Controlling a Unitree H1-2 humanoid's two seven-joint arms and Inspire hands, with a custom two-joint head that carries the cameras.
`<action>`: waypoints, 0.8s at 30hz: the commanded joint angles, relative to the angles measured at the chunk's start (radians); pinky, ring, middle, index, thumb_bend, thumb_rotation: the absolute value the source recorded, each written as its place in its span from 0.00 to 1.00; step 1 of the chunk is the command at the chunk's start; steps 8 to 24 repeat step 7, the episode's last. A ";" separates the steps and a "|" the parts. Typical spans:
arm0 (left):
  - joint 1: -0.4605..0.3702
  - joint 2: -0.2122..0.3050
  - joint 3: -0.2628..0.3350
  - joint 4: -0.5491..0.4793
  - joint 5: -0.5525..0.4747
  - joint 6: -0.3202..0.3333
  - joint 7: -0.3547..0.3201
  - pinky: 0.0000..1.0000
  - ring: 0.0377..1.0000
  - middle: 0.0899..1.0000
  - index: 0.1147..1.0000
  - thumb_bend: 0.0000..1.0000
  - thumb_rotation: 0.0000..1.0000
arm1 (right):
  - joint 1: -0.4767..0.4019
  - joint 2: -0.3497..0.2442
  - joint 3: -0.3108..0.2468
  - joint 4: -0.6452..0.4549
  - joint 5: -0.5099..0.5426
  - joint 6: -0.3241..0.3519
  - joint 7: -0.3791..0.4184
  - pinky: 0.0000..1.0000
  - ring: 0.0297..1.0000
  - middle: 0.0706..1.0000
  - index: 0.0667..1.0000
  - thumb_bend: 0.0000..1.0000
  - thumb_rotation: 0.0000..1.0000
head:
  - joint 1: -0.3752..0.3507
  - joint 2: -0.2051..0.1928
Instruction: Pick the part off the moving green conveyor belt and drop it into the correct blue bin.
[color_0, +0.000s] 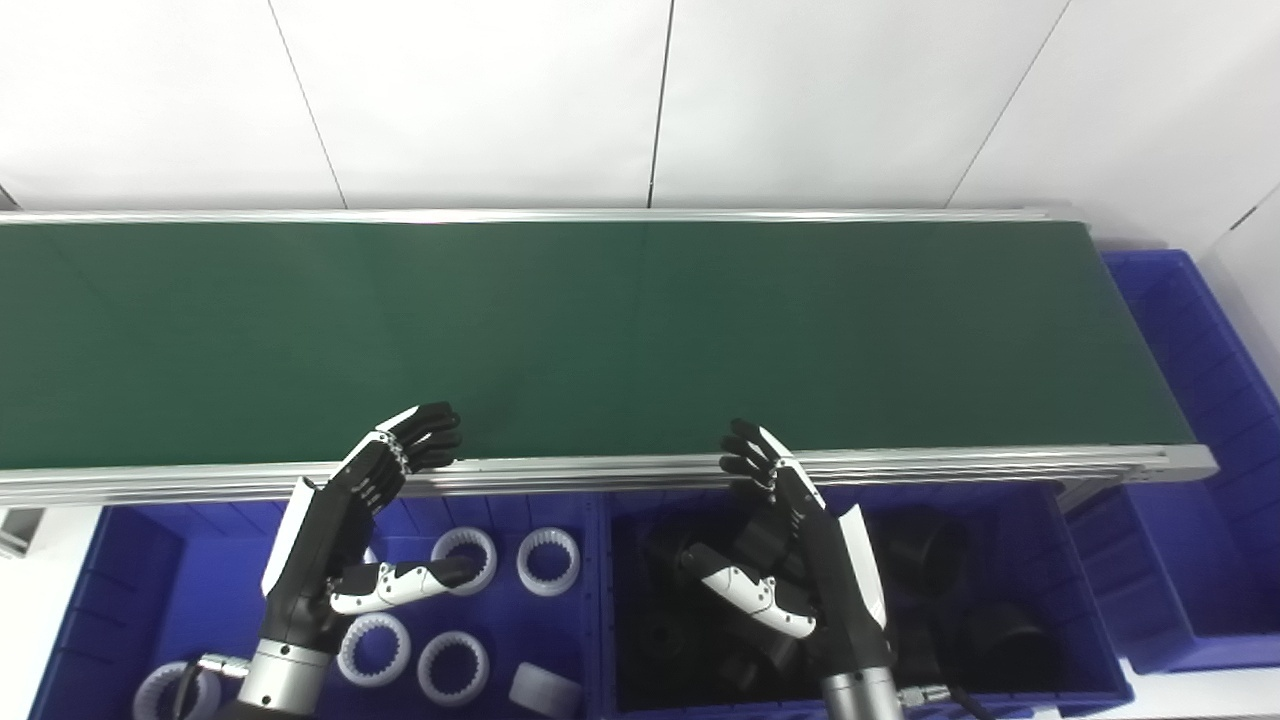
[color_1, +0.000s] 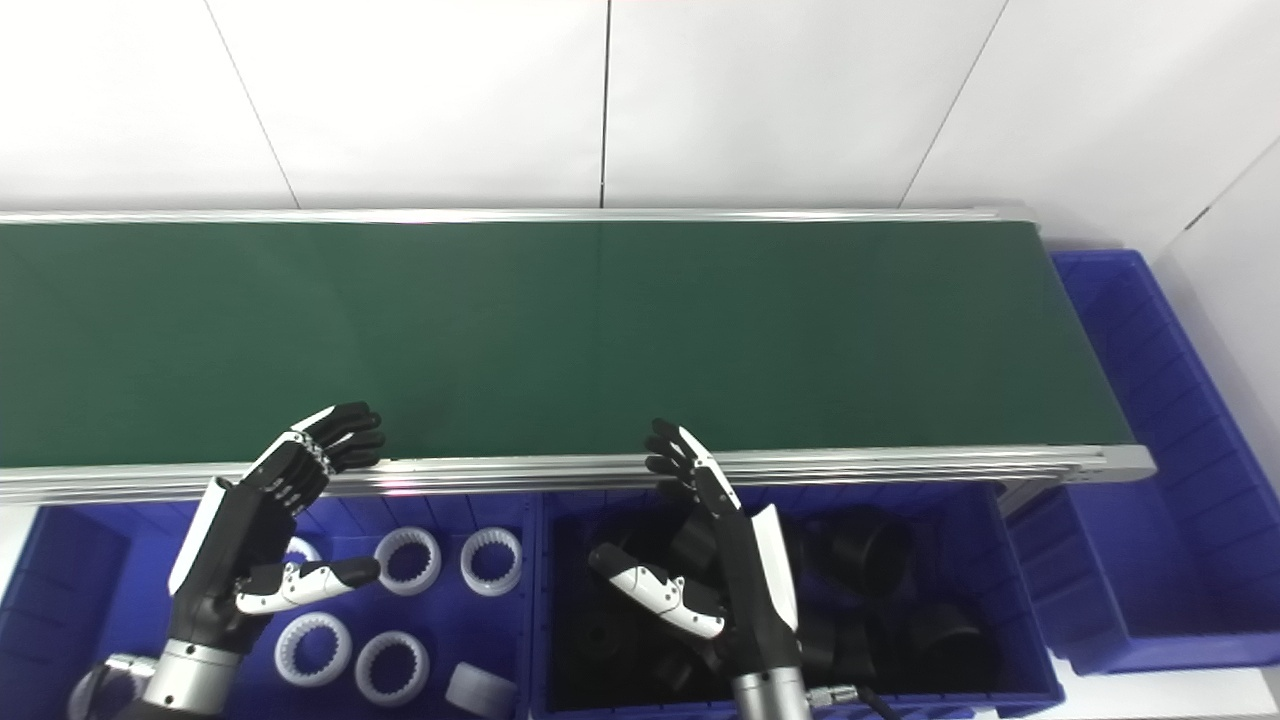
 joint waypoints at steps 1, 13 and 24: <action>-0.003 -0.002 0.005 -0.016 -0.004 -0.034 -0.007 0.74 0.76 0.79 0.79 0.97 0.38 | -0.003 0.003 -0.002 -0.024 0.009 0.006 0.006 0.73 0.79 0.82 0.87 0.71 0.50 | 0.000 0.001; 0.014 -0.009 0.003 -0.014 0.009 -0.034 -0.001 0.74 0.78 0.80 0.81 0.95 0.37 | 0.000 -0.001 -0.006 -0.027 0.007 0.004 0.008 0.72 0.78 0.82 0.87 0.72 0.52 | 0.006 0.003; 0.014 -0.009 0.003 -0.014 0.009 -0.034 -0.001 0.74 0.78 0.80 0.81 0.95 0.37 | 0.000 -0.001 -0.006 -0.027 0.007 0.004 0.008 0.72 0.78 0.82 0.87 0.72 0.52 | 0.006 0.003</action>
